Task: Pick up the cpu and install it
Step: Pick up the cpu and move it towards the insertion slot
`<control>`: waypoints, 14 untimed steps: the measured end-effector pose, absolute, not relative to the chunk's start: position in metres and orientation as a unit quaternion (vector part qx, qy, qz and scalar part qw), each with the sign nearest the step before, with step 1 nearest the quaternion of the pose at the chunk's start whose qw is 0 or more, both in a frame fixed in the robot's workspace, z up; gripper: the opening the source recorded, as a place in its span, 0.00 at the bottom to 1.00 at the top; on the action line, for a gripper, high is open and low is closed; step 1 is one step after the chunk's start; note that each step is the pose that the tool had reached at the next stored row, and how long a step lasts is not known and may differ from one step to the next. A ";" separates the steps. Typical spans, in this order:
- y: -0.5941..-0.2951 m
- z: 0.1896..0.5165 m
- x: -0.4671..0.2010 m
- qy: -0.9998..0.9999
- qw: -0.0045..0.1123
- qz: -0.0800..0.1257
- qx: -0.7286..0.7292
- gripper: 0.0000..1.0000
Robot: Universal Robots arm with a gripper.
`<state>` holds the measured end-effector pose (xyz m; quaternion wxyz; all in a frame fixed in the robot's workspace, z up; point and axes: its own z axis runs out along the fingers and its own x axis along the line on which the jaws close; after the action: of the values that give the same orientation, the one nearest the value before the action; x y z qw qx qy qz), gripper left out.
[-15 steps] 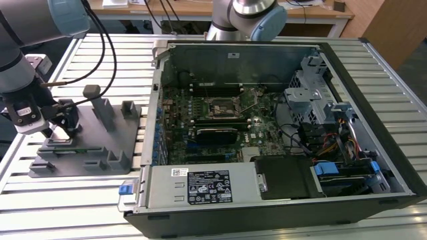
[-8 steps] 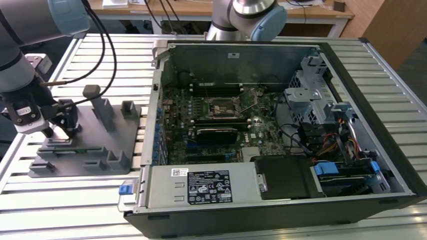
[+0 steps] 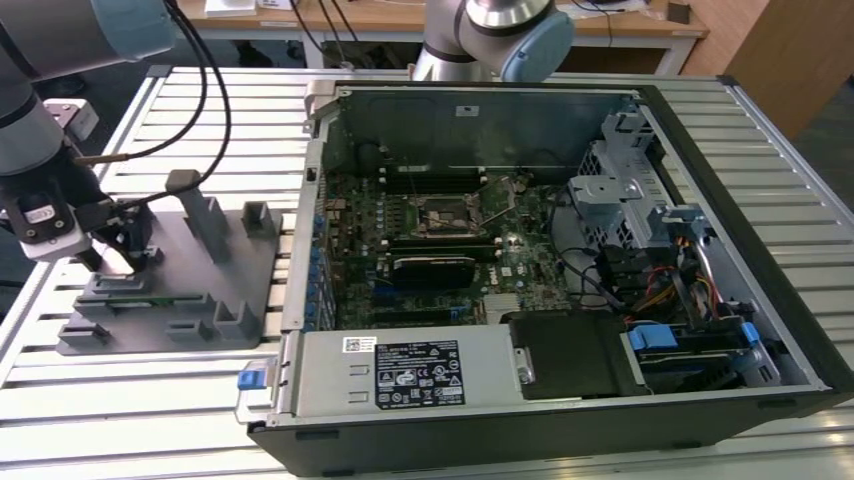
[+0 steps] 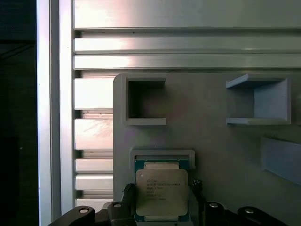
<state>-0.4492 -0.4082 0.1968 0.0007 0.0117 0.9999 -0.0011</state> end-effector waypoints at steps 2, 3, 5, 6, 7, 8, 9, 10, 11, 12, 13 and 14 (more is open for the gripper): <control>-0.408 0.198 -0.449 1.000 0.001 -0.001 0.012 0.53; -0.408 0.199 -0.449 1.000 0.001 -0.001 0.012 0.53; -0.408 0.199 -0.449 1.000 0.001 -0.001 0.012 0.53; -0.408 0.199 -0.449 1.000 0.001 -0.001 0.012 0.53; -0.408 0.199 -0.449 1.000 0.001 -0.001 0.012 0.53; -0.408 0.200 -0.449 1.000 0.001 -0.001 0.012 0.53; -0.408 0.200 -0.449 1.000 0.001 -0.001 0.012 0.53; -0.408 0.201 -0.449 1.000 0.001 -0.001 0.012 0.53; -0.408 0.202 -0.449 1.000 0.001 -0.001 0.012 0.53; -0.408 0.202 -0.449 1.000 0.001 -0.001 0.012 0.53; -0.408 0.202 -0.449 1.000 0.001 -0.001 0.012 0.53; -0.408 0.203 -0.449 1.000 0.001 -0.001 0.012 0.53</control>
<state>-0.4492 -0.4082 0.2026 0.0009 0.0117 0.9999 -0.0007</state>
